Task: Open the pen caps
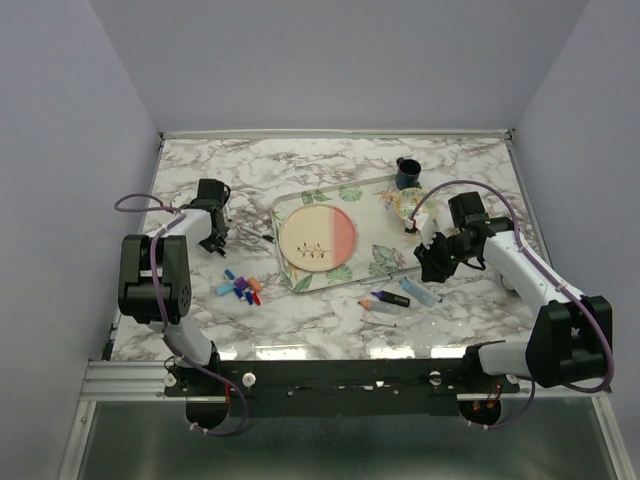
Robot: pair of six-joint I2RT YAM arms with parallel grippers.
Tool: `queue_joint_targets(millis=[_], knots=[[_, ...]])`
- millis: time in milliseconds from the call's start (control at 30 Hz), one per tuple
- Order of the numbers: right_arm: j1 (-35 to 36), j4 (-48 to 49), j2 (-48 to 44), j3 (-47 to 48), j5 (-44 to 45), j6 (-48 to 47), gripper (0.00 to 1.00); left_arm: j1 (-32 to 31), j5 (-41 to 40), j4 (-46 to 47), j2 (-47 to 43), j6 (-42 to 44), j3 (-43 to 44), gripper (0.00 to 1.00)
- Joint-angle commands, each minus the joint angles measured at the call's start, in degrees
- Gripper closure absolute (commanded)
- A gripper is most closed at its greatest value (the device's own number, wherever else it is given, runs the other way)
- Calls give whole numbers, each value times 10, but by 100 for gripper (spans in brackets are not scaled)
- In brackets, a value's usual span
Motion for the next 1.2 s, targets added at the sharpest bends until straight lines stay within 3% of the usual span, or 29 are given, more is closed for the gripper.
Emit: queue_joint_targets(millis=[0, 167, 267, 433, 500, 533, 633, 733, 767, 900, 1167], knots=[[-4, 3, -20, 7, -27, -7, 59, 2, -10, 16, -87, 18, -65, 80], [-4, 0, -35, 7, -49, -14, 59, 2, 35, 107, -232, 62, -134, 98], [-5, -2, -52, 8, -75, -20, 59, 2, 86, 161, -313, 90, -175, 100], [-4, 5, -116, 4, -142, -46, 59, 2, 383, 325, -399, 132, -258, 100], [-1, 32, -153, -7, -187, -58, 59, 2, 461, 339, -385, 132, -252, 100], [0, 42, -171, -24, -203, -81, 57, -5, 542, 345, -376, 128, -248, 100], [13, 60, -220, -36, -276, -144, 46, -70, 617, 366, -347, 123, -238, 100], [26, 40, -192, -29, -330, -190, 31, -176, 639, 372, -329, 133, -227, 100], [31, 48, -184, -33, -332, -200, 22, -203, 658, 372, -313, 134, -224, 100], [88, 81, -152, -35, -271, -226, 16, -325, 689, 371, -270, 142, -209, 100], [197, 108, -158, -90, -215, -376, 14, -433, 704, 337, -167, 173, -154, 100]])
